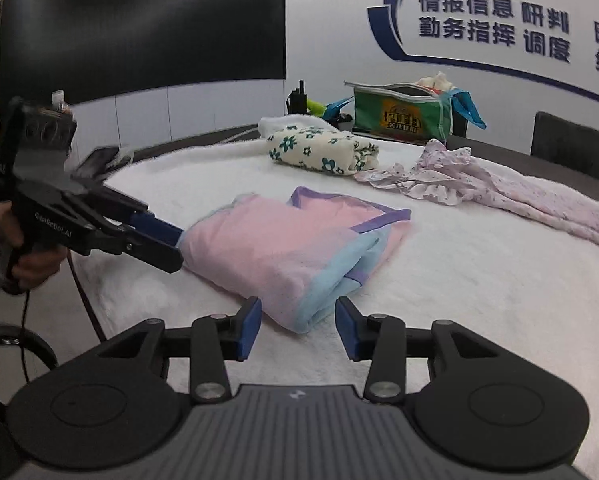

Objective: Fold clothes
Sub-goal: 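Hold the folded garment with both grippers and press it into a bundle, then open both grippers and release the folded pink-and-blue garment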

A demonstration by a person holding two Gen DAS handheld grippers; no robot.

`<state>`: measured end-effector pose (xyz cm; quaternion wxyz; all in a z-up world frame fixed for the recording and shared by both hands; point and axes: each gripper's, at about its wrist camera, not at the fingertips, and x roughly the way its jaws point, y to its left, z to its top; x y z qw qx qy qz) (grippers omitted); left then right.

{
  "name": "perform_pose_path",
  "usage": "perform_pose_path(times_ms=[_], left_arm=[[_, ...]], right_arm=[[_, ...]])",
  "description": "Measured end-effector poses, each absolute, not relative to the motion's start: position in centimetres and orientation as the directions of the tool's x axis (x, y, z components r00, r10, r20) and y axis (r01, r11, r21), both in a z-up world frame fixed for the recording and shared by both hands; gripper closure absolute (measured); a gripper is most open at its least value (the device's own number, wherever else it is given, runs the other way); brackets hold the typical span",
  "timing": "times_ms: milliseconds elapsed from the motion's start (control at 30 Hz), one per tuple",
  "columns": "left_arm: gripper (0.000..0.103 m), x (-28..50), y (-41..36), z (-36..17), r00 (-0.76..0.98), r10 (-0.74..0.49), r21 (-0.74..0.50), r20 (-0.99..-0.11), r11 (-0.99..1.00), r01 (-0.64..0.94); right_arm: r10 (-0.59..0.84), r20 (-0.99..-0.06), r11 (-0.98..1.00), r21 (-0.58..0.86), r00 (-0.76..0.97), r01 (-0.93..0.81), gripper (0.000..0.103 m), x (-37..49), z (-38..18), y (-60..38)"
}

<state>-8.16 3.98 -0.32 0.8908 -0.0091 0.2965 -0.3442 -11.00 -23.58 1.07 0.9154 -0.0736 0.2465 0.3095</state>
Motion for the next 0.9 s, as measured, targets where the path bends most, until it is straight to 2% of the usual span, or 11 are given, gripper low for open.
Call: perform_pose_path(times_ms=[33,67,100,200,433,533,600,667,767,800,900], left_arm=[[0.094,-8.0,4.0,-0.5,0.588,-0.612,-0.216,-0.529,0.767,0.604],[0.096,-7.8,4.0,-0.6,0.589,-0.605,-0.212,-0.535,0.772,0.599],[0.098,-7.5,4.2,-0.6,0.585,-0.608,-0.220,-0.537,0.770,0.599],[0.101,-7.8,4.8,0.3,0.596,-0.606,-0.203,-0.526,0.770,0.605],[0.100,-8.5,5.6,0.5,0.553,-0.622,-0.192,-0.554,0.742,0.642],[0.096,-8.8,6.9,0.4,0.528,-0.640,-0.241,-0.559,0.734,0.635],[0.091,-9.2,8.4,1.2,0.545,-0.663,-0.279,-0.513,0.729,0.625],[0.078,-8.9,9.3,2.5,0.580,-0.685,-0.327,-0.442,0.725,0.607],[0.073,-7.9,9.2,3.8,0.639,-0.681,-0.364,-0.356,0.731,0.576],[0.073,-7.2,8.3,3.7,0.649,-0.668,-0.369,-0.364,0.743,0.558],[0.074,-5.4,5.6,2.8,0.666,-0.606,-0.353,-0.435,0.795,0.493]], right_arm=[[0.538,-0.500,0.791,0.021,0.679,-0.611,0.069,-10.8,1.0,-23.5],[0.545,-0.503,0.785,0.024,0.671,-0.619,0.087,-10.7,0.9,-23.5],[0.552,-0.499,0.780,0.024,0.668,-0.626,0.099,-10.7,0.8,-23.6],[0.539,-0.502,0.776,-0.016,0.676,-0.631,0.101,-10.6,1.0,-23.7],[0.547,-0.463,0.780,-0.021,0.697,-0.626,0.101,-11.3,3.3,-25.3],[0.541,-0.458,0.786,-0.021,0.705,-0.617,0.098,-11.4,4.0,-25.6],[0.538,-0.454,0.791,-0.020,0.710,-0.612,0.095,-11.5,4.5,-25.9],[0.534,-0.451,0.795,-0.020,0.715,-0.606,0.088,-11.6,5.0,-26.1],[0.515,-0.453,0.812,-0.012,0.727,-0.583,0.082,-10.7,5.3,-25.9],[0.506,-0.455,0.820,-0.008,0.732,-0.572,0.077,-10.2,5.4,-25.7],[0.478,-0.463,0.843,0.003,0.746,-0.538,0.075,-8.8,5.5,-25.1]])
